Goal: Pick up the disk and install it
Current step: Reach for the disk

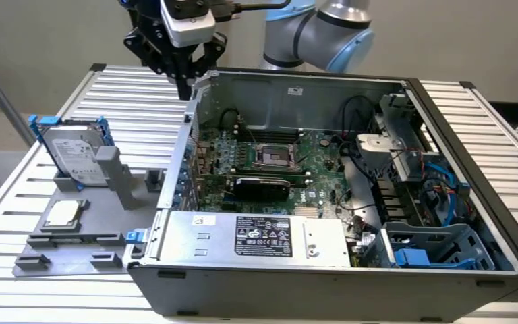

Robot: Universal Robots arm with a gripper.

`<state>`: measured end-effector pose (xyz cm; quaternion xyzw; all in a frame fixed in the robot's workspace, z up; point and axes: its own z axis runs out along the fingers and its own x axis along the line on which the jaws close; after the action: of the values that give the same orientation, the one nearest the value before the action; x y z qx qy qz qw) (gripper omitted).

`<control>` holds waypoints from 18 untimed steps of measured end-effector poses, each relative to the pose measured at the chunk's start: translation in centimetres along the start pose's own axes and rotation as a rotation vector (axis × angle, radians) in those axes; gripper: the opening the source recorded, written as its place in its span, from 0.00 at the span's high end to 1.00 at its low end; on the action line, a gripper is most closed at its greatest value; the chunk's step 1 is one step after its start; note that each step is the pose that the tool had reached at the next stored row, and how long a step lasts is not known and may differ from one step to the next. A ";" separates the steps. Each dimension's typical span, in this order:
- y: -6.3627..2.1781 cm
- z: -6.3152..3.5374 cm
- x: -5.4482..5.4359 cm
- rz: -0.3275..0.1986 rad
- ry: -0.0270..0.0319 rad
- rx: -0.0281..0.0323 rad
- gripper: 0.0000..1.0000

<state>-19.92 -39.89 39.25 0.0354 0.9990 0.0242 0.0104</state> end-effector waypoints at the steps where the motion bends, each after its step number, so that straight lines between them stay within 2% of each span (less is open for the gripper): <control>1: -0.03 -0.01 0.5 0.000 0.0001 0.0001 0.89; 18: -0.56 0.17 8.2 0.000 0.0000 0.0000 0.89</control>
<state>-28.12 -39.85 38.89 0.0354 0.9990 0.0242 0.0103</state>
